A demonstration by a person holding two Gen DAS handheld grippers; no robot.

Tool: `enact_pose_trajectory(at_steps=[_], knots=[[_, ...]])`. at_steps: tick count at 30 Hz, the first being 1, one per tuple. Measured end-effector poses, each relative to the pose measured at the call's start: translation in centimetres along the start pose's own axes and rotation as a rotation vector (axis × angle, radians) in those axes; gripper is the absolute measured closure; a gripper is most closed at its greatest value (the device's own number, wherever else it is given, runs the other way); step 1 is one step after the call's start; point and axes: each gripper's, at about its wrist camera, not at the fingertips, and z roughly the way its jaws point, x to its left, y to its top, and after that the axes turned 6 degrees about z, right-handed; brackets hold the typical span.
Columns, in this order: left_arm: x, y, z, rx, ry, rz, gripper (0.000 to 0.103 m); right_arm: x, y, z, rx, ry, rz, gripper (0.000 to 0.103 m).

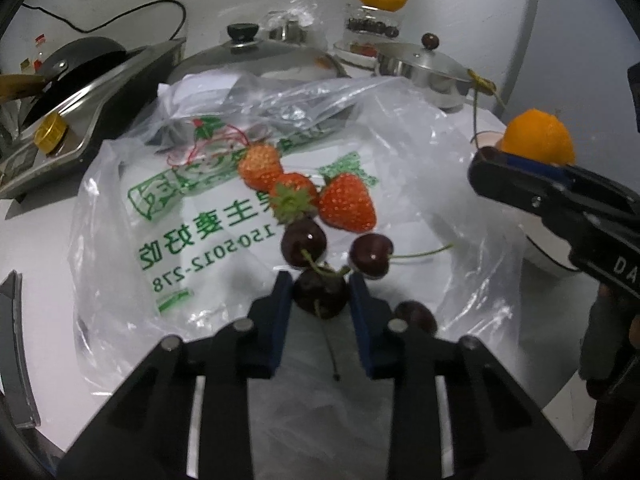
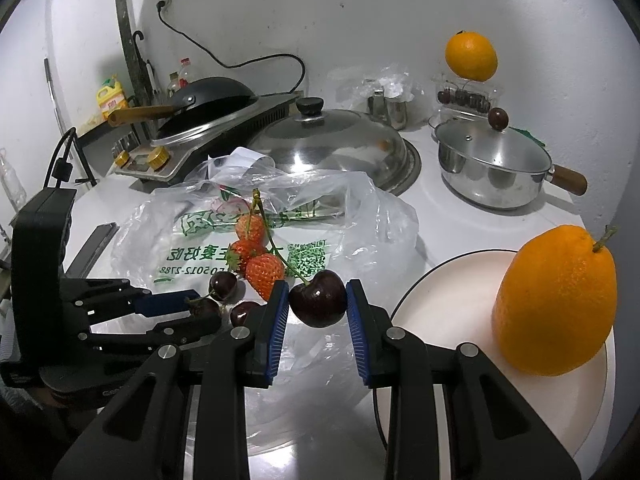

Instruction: Organize fruits

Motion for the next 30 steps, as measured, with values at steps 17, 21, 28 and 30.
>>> enact_pose_trajectory(at_steps=[17, 21, 28, 30], knots=[[-0.2, 0.1, -3.4, -0.064, -0.007, -0.001, 0.073, 1.1, 0.2, -1.7, -0.026, -0.013, -0.02, 0.072], [-0.4, 0.3, -4.2, -0.08, -0.006, 0.002, 0.073, 1.5, 0.2, -2.4, -0.039, -0.012, -0.027, 0.072], [-1.2, 0.4, -5.8, -0.111, -0.002, 0.016, 0.073, 1.6, 0.1, -3.7, -0.061, -0.015, -0.029, 0.072], [-1.5, 0.6, -6.2, -0.119, -0.002, 0.02, 0.073, 1.5, 0.1, -4.1, -0.069, -0.016, -0.028, 0.072]])
